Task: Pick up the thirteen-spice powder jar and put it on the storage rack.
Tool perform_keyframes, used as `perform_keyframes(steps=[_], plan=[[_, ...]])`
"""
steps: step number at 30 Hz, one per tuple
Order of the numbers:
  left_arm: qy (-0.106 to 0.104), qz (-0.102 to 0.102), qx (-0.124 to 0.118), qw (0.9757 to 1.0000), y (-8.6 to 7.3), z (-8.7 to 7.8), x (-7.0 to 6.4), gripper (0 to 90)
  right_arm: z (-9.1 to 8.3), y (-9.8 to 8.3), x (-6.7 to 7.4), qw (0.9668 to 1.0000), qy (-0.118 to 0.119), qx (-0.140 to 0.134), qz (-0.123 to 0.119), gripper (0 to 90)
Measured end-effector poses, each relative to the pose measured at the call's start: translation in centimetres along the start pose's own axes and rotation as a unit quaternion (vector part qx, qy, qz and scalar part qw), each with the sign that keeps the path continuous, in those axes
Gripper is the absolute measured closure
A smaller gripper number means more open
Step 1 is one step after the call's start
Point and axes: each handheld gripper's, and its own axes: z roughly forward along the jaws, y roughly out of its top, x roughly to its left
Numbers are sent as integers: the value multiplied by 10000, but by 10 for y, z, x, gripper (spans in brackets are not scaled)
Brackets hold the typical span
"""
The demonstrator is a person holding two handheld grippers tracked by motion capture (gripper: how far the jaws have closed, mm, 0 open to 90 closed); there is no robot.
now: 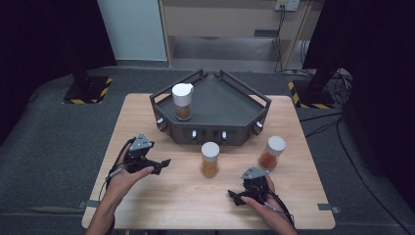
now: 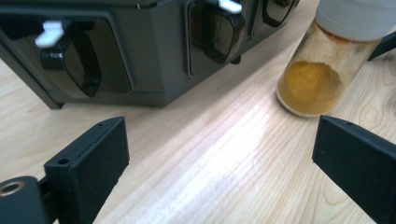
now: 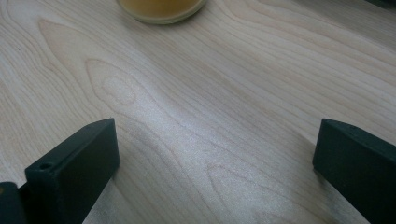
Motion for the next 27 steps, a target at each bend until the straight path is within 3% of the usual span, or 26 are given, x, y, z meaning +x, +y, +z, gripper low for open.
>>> perform_keyframes(steps=[10, 17, 27], plan=[[54, 25, 145, 9999, -17, -2, -14, 26, 0, 0, 0, 10000, 0, -1, 0, 5], [44, -101, 142, 9998, -33, -6, -22, 25, 0, 0, 0, 10000, -1, 0, 1, 5], [280, -164, 358, 9988, -47, -10, -32, 24, 0, 0, 0, 10000, -2, 0, 0, 5]])
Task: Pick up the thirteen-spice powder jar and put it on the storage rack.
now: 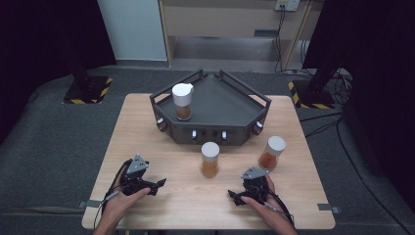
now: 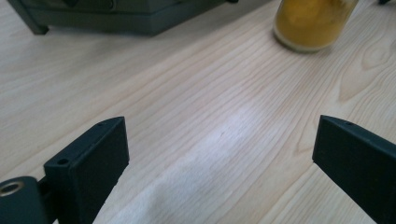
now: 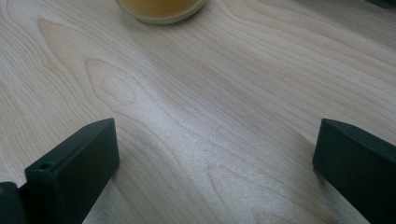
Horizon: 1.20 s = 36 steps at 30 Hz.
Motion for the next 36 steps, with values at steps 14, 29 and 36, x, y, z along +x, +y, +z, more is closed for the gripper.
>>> perform_keyframes(steps=[14, 29, 36], plan=[[381, -303, 258, 9985, -22, -3, 0, 26, 0, 0, 0, 10000, -1, 0, 0, 5], [524, -276, 485, 9971, -25, 11, -4, 15, 0, 0, 0, 10000, -2, 2, -2, 5], [518, -314, 501, 9969, -24, 11, -3, 6, 0, 0, 0, 10000, -8, 7, -9, 7]])
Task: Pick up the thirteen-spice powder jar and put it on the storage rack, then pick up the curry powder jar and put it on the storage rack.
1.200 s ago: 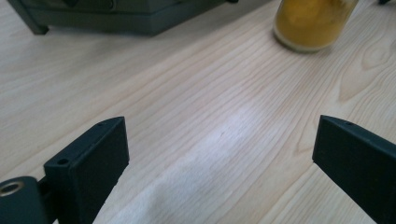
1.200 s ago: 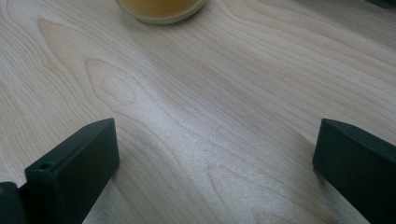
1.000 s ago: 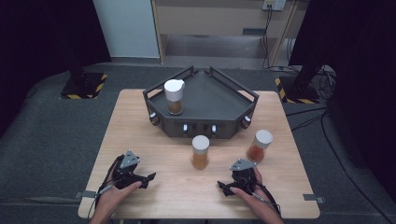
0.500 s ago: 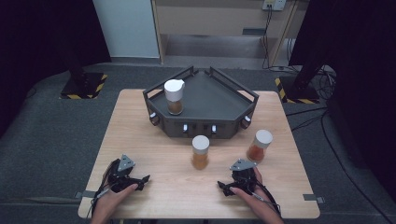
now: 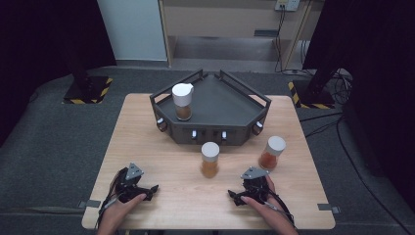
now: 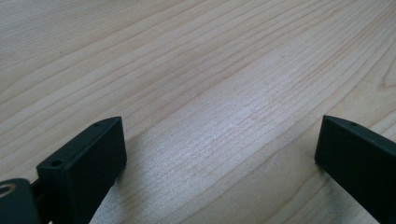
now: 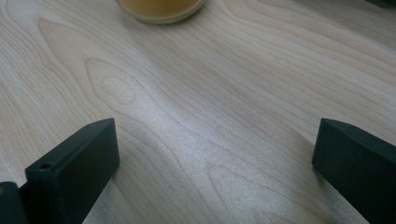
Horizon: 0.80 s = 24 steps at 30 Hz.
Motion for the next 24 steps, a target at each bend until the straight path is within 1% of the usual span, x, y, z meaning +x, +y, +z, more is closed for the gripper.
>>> perform_keyframes(steps=[4, 6, 7, 8, 10, 13, 16, 20, 24], plan=[[24, -26, 1, 10000, 0, 0, -1, 4, 0, 0, 0, 10000, 5, 3, 6, 7], [-6, -31, 5, 10000, 0, 0, 0, 3, -1, 3, 0, 10000, -5, 39, -6, 43], [-6, -31, 6, 10000, 0, 0, 0, 2, -2, 4, 0, 10000, -9, 21, 13, 43], [-5, -30, 6, 10000, 0, 0, 0, 2, -3, 4, -1, 10000, 10, -17, 21, 38], [-6, -31, 7, 10000, 0, 0, 0, 1, -6, 7, -4, 9998, 130, -83, 100, 37], [-9, -34, 5, 10000, 0, 0, 0, 2, -9, 15, -3, 9998, 156, -73, -16, 38], [-13, -35, 10, 10000, 0, 0, 0, 0, -10, 24, -3, 9998, 153, -52, -75, 41], [-15, -40, 11, 10000, 1, 1, 0, 0, -11, 37, -3, 9997, 179, -43, -138, 41], [-13, -42, 13, 10000, 1, 1, 0, 0, -13, 48, -3, 9996, 228, -96, -168, 42]])
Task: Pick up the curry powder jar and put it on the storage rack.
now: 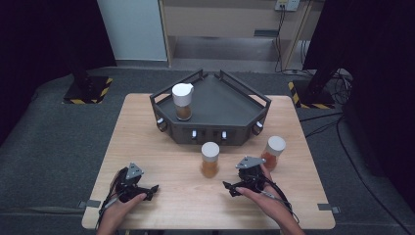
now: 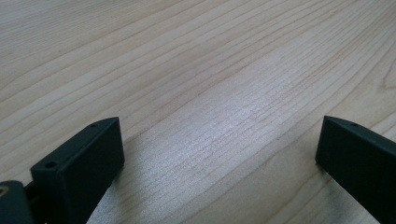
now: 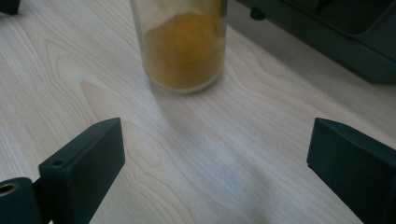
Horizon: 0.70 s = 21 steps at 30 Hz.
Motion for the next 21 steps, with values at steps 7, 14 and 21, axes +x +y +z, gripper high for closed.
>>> perform_keyframes(steps=[7, 14, 21], plan=[[6, -6, 0, 10000, 0, 0, 0, 0, -1, 16, 3, 9999, 16, -47, -164, 43], [5, -5, -1, 10000, 0, 0, 0, 0, -4, 31, 7, 9995, 29, -135, -288, 44], [5, -5, -1, 10000, 0, 0, 0, 0, -5, 43, 9, 9994, 91, -191, -290, 56]])
